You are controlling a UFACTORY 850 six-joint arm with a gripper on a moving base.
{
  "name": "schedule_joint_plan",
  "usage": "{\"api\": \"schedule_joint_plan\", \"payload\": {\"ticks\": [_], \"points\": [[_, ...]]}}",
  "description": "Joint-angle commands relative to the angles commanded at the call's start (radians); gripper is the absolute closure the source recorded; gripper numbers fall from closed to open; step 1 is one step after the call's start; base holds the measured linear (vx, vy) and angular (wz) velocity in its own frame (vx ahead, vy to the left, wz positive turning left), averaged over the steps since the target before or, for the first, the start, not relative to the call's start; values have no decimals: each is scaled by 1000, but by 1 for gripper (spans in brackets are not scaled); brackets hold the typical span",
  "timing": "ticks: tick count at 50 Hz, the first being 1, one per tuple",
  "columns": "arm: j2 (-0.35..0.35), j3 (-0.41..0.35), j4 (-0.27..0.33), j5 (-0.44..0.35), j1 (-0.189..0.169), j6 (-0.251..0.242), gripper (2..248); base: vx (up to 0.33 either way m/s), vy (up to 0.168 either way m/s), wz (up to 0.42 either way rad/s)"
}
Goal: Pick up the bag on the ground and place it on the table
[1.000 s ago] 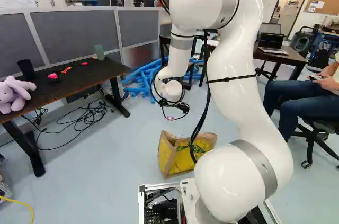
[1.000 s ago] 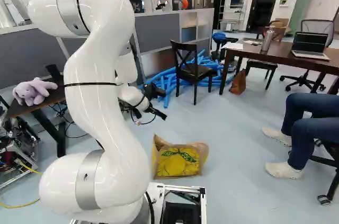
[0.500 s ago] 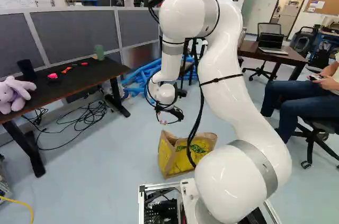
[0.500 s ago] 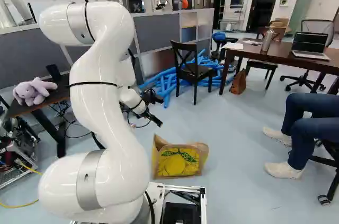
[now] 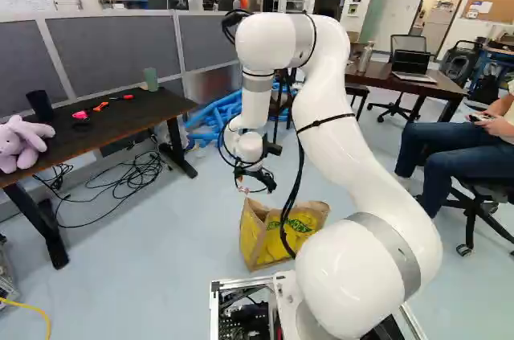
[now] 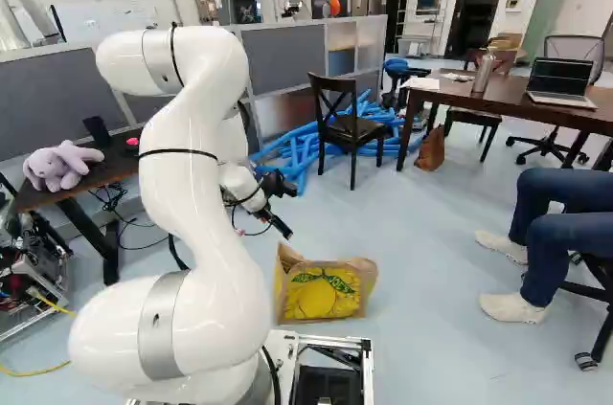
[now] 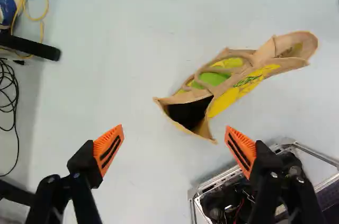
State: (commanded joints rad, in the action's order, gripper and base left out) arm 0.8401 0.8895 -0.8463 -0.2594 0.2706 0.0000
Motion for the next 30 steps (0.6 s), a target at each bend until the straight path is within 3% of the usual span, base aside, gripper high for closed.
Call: {"api": "schedule_joint_plan", "payload": {"ticks": [30], "points": [[111,55,-13,8,-50,0,3,0,0,0]]}}
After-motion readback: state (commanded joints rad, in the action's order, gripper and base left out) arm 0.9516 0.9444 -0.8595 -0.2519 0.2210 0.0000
